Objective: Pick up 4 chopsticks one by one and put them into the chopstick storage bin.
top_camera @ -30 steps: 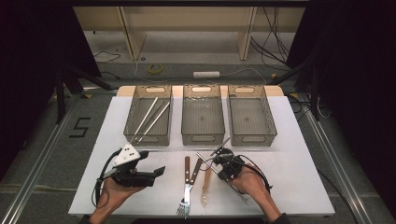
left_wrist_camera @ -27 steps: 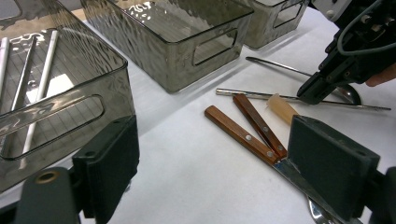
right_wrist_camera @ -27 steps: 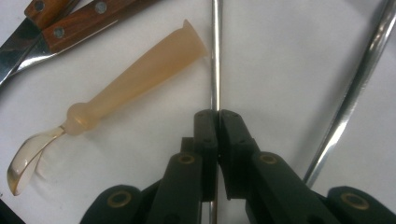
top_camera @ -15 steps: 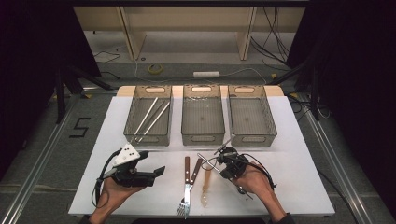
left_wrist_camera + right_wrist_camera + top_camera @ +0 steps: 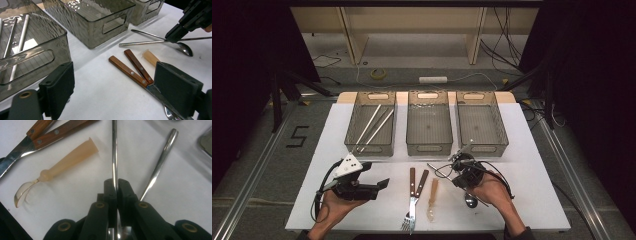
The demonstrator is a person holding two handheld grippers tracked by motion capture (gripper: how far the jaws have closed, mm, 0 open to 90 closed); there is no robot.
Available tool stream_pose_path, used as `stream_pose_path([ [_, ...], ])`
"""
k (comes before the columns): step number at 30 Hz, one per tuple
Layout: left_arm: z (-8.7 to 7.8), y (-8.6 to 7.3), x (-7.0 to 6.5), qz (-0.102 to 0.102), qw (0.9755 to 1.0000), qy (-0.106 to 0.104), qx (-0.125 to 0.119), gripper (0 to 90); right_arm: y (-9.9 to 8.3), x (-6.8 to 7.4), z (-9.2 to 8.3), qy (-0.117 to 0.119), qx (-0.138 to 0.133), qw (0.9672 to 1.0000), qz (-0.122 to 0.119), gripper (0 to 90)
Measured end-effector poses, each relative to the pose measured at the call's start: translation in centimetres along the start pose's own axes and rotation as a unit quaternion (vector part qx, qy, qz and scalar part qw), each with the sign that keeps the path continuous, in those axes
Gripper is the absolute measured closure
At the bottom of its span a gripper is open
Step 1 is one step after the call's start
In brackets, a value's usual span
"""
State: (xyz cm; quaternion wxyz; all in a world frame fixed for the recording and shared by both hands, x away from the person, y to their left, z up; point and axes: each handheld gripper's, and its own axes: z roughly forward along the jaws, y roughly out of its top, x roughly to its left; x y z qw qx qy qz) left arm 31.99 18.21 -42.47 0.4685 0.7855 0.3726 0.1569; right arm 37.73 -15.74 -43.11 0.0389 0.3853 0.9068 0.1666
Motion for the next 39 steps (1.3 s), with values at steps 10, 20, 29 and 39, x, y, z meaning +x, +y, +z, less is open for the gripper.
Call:
stream_pose_path([
  [10,0.0,0.0,0.0,-0.001,1.0000,-0.001,0.000,16.4,-0.2,-0.5,-0.7,0.007,-0.014,0.9999,0.006,87.0],
  [20,0.2,0.1,-0.1,-0.005,0.9999,-0.010,-0.001,16.5,-0.2,-1.1,-2.7,0.006,-0.047,0.9988,0.009,87.0],
  [29,0.6,0.9,-0.2,-0.008,0.9996,-0.026,-0.009,16.8,0.0,-0.4,-4.6,0.014,-0.072,0.9973,-0.007,87.0],
  [39,3.3,3.3,-2.3,0.084,0.9919,-0.081,0.051,17.7,0.9,3.2,-6.2,0.043,-0.085,0.9926,-0.076,86.9],
])
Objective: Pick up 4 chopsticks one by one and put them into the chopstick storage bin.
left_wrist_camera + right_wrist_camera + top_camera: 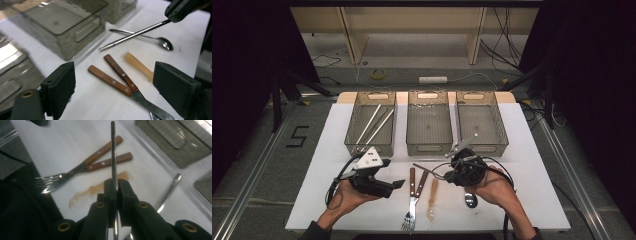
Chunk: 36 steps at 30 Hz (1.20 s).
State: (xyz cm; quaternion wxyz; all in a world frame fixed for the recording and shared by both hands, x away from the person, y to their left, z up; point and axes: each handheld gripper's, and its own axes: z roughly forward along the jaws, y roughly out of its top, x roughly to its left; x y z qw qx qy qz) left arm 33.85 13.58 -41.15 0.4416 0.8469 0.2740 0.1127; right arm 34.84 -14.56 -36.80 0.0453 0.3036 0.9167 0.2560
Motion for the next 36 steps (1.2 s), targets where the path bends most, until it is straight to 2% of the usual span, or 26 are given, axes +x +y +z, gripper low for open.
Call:
stream_pose_path([
  [2,0.8,0.5,-0.7,0.030,0.9993,-0.011,0.021,18.0,0.2,0.8,0.0,0.008,0.002,0.9999,-0.015,87.0],
  [4,1.5,0.8,-1.3,0.062,0.9970,-0.021,0.041,18.8,0.4,1.5,0.1,0.017,0.003,0.9994,-0.029,86.9],
  [6,2.1,1.0,-1.8,0.081,0.9945,-0.034,0.057,20.0,0.6,2.2,0.1,0.022,0.006,0.9991,-0.035,87.0],
  [10,3.1,0.8,-2.3,0.113,0.9888,-0.048,0.085,25.7,0.8,3.1,0.3,0.035,0.006,0.9976,-0.060,86.9],
  [14,3.8,0.8,-2.8,0.140,0.9837,-0.053,0.101,33.2,1.0,3.7,0.7,0.039,0.012,0.9965,-0.072,86.9],
  [16,3.9,0.9,-3.1,0.154,0.9800,-0.059,0.111,38.5,1.0,3.9,0.8,0.044,0.013,0.9956,-0.082,86.9],
  [18,4.1,0.9,-3.3,0.162,0.9782,-0.060,0.115,42.2,1.1,4.1,0.9,0.047,0.015,0.9949,-0.088,86.9],
  [20,4.2,1.0,-3.5,0.170,0.9753,-0.069,0.123,46.7,1.1,4.3,1.0,0.050,0.014,0.9944,-0.092,86.8],
  [24,4.3,0.9,-3.6,0.174,0.9732,-0.076,0.130,55.5,1.1,4.5,1.1,0.054,0.016,0.9932,-0.102,86.8],
  [33,4.3,0.8,-3.8,0.195,0.9654,-0.093,0.146,69.6,0.9,4.5,1.3,0.066,0.023,0.9907,-0.116,86.8],
  [35,4.2,0.8,-3.7,0.203,0.9628,-0.097,0.150,72.2,0.9,4.5,1.4,0.070,0.022,0.9898,-0.122,86.7],
  [36,4.1,0.8,-3.8,0.209,0.9607,-0.102,0.151,73.1,0.9,4.5,1.4,0.071,0.021,0.9895,-0.124,86.7],
])
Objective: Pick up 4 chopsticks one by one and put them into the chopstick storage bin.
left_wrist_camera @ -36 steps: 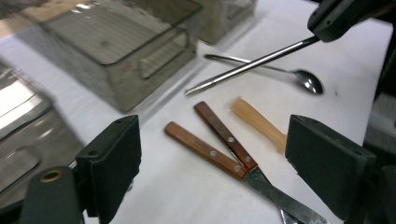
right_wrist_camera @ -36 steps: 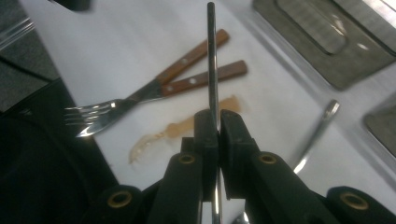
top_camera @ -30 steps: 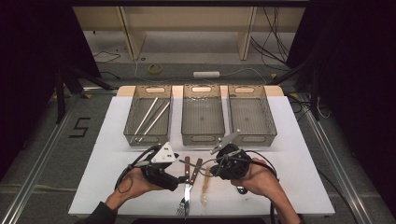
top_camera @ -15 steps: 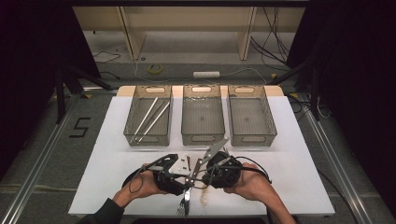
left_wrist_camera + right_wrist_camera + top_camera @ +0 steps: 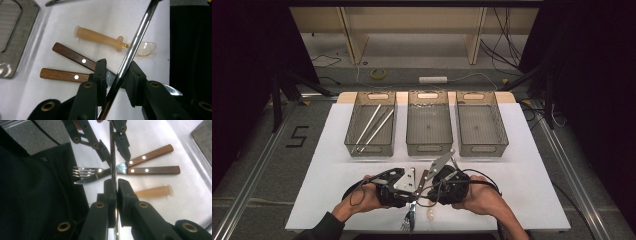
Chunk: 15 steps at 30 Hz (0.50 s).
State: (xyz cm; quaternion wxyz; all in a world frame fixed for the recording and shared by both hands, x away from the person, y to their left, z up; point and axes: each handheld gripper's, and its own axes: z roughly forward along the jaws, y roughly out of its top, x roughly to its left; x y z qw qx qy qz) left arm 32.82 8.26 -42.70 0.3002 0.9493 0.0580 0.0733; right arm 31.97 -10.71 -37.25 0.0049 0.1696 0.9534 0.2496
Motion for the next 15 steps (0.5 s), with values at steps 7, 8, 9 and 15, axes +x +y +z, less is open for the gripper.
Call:
stream_pose_path([
  [7,-0.3,0.4,-1.0,0.054,0.9984,-0.004,0.014,81.6,-0.3,-0.3,-0.2,0.011,-0.006,0.9999,-0.006,84.2],
  [8,-0.2,0.5,-1.2,0.048,0.9987,0.000,0.015,83.0,-0.3,-0.4,-0.4,-0.001,-0.013,0.9999,-0.006,82.5],
  [9,-0.2,0.6,-1.2,0.047,0.9987,0.003,0.017,83.1,-0.3,-0.6,-0.6,0.000,-0.022,0.9997,-0.003,79.0],
  [15,-0.1,0.2,-0.7,0.012,0.9994,0.017,0.029,83.2,-0.3,-0.8,-2.3,-0.017,-0.090,0.9956,0.015,54.4],
])
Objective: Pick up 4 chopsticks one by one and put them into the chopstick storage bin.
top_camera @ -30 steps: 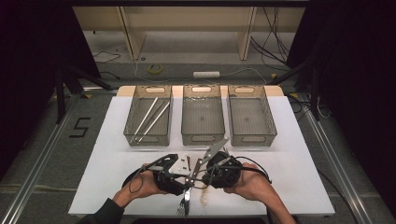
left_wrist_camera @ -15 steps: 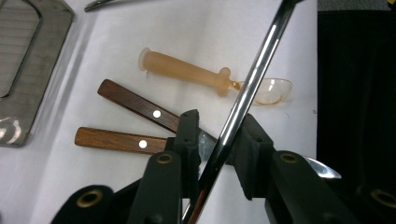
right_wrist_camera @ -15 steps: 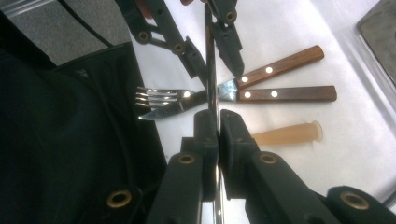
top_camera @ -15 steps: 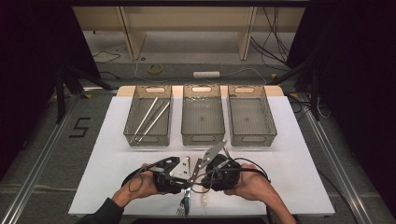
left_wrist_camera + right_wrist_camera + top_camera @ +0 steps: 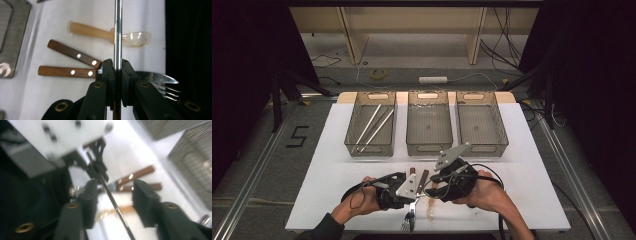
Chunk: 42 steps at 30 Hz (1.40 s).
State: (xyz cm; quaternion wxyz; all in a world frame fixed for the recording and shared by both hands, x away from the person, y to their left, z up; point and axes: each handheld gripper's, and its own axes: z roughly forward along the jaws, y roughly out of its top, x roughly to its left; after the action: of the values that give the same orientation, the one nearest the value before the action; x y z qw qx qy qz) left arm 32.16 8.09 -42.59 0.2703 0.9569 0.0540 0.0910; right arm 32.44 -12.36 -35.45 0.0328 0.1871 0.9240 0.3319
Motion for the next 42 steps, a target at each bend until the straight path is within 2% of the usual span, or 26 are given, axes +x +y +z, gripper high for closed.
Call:
stream_pose_path([
  [1,-0.1,-0.1,0.2,-0.007,1.0000,0.001,0.002,83.2,0.0,-0.1,-0.2,-0.004,-0.011,0.9999,0.009,51.8],
  [3,-0.2,-0.3,0.7,-0.034,0.9994,0.012,0.001,83.2,0.0,-0.2,-0.5,-0.015,-0.024,0.9994,0.019,46.8],
  [6,-0.6,-0.8,1.5,-0.071,0.9970,0.031,0.000,83.2,-0.1,-0.3,-0.7,-0.026,-0.038,0.9983,0.036,41.7],
  [9,-1.2,-1.4,2.3,-0.110,0.9929,0.044,-0.010,83.2,-0.3,-0.5,-0.9,-0.032,-0.053,0.9969,0.048,37.4],
  [10,-1.4,-1.6,2.4,-0.126,0.9907,0.049,-0.015,83.2,-0.4,-0.6,-1.0,-0.033,-0.059,0.9964,0.052,36.5],
  [12,-1.8,-1.9,2.8,-0.141,0.9884,0.053,-0.018,83.2,-0.7,-0.9,-1.0,-0.044,-0.062,0.9955,0.057,36.0],
  [15,-2.4,-2.3,3.3,-0.170,0.9829,0.065,-0.027,83.2,-1.0,-1.3,-1.1,-0.053,-0.060,0.9941,0.072,33.3],
  [18,-2.8,-2.8,3.7,-0.187,0.9792,0.071,-0.033,83.2,-1.5,-1.4,-1.1,-0.059,-0.056,0.9936,0.078,30.4],
  [22,-3.3,-3.1,4.0,-0.201,0.9756,0.081,-0.036,83.2,-2.3,-2.1,-0.6,-0.069,-0.040,0.9922,0.095,29.3],
  [26,-3.8,-3.4,4.4,-0.219,0.9707,0.090,-0.044,83.2,-3.4,-3.3,0.0,-0.079,-0.018,0.9888,0.126,29.1],
  [29,-4.1,-3.8,4.7,-0.227,0.9681,0.094,-0.048,83.2,-4.3,-4.1,0.3,-0.082,-0.010,0.9864,0.143,29.2],
  [32,-4.4,-4.2,5.1,-0.242,0.9637,0.100,-0.052,83.2,-5.3,-4.7,0.8,-0.088,0.003,0.9845,0.152,30.0],
  [34,-4.6,-4.6,5.4,-0.250,0.9613,0.103,-0.054,83.2,-5.8,-5.1,1.0,-0.093,0.010,0.9824,0.162,31.2],
  [36,-4.8,-4.9,5.8,-0.260,0.9579,0.107,-0.057,83.1,-6.3,-5.3,1.2,-0.100,0.016,0.9802,0.170,31.8],
  [40,-5.5,-5.4,6.5,-0.273,0.9532,0.117,-0.059,83.2,-7.3,-5.8,1.8,-0.108,0.029,0.9777,0.178,32.3],
  [42,-5.8,-5.6,6.9,-0.281,0.9497,0.123,-0.063,83.1,-7.7,-5.9,2.0,-0.111,0.035,0.9760,0.184,32.3],
])
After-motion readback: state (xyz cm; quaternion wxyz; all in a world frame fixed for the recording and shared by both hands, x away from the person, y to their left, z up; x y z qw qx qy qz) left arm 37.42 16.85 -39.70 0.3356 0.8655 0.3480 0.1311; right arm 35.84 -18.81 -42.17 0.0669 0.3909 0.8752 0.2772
